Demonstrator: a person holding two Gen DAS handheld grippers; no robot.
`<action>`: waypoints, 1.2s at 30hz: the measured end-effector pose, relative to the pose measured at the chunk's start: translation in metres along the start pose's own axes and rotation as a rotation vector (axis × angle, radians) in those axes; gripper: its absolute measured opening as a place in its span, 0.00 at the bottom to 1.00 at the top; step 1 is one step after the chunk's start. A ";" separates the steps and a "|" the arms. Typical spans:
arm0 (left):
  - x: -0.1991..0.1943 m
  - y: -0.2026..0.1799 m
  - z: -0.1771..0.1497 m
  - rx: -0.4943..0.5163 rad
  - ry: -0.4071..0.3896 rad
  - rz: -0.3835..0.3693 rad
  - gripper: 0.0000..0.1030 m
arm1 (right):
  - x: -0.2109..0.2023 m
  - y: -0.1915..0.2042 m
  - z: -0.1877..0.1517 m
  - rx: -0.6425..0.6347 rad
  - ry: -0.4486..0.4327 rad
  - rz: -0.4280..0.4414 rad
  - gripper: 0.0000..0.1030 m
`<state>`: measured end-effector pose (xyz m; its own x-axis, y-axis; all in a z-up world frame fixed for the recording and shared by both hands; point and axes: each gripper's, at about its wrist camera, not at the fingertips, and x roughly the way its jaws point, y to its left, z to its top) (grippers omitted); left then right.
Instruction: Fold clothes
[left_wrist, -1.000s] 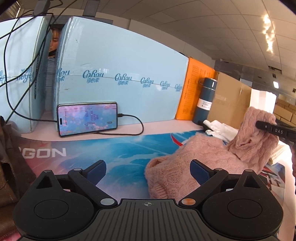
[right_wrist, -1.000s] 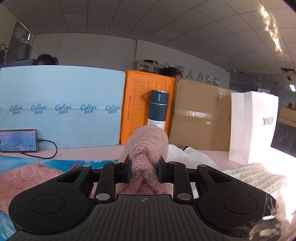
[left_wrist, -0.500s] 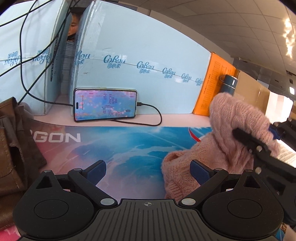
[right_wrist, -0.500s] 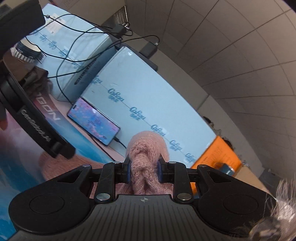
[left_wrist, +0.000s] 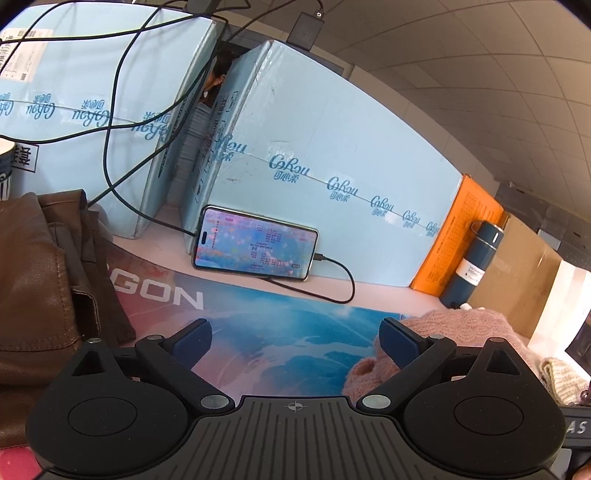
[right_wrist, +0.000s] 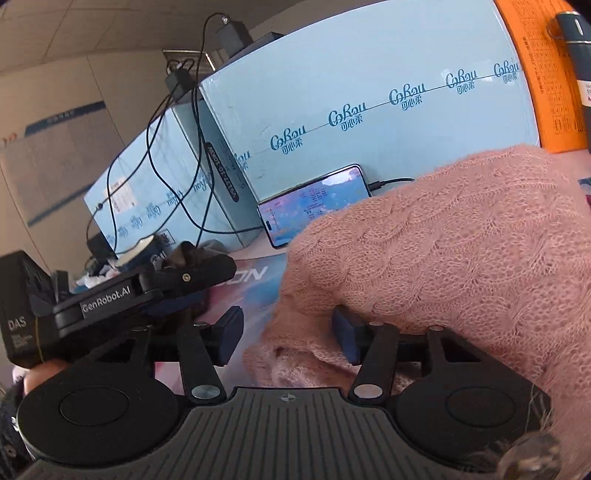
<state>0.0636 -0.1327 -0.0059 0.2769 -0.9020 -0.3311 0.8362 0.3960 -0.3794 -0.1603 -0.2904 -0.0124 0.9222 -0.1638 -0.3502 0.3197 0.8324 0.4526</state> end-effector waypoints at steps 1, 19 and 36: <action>-0.002 0.002 0.001 -0.013 -0.010 -0.007 0.96 | -0.008 0.001 0.002 0.010 -0.022 0.035 0.67; 0.037 -0.054 -0.005 -0.082 0.157 -0.218 1.00 | -0.099 -0.125 0.009 0.464 -0.406 0.119 0.90; 0.041 -0.046 -0.018 0.066 0.132 -0.134 0.35 | -0.096 -0.117 0.006 0.419 -0.374 0.232 0.91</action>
<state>0.0277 -0.1853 -0.0178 0.0999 -0.9139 -0.3935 0.8917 0.2577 -0.3721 -0.2849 -0.3757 -0.0266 0.9676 -0.2414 0.0737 0.0897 0.6018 0.7936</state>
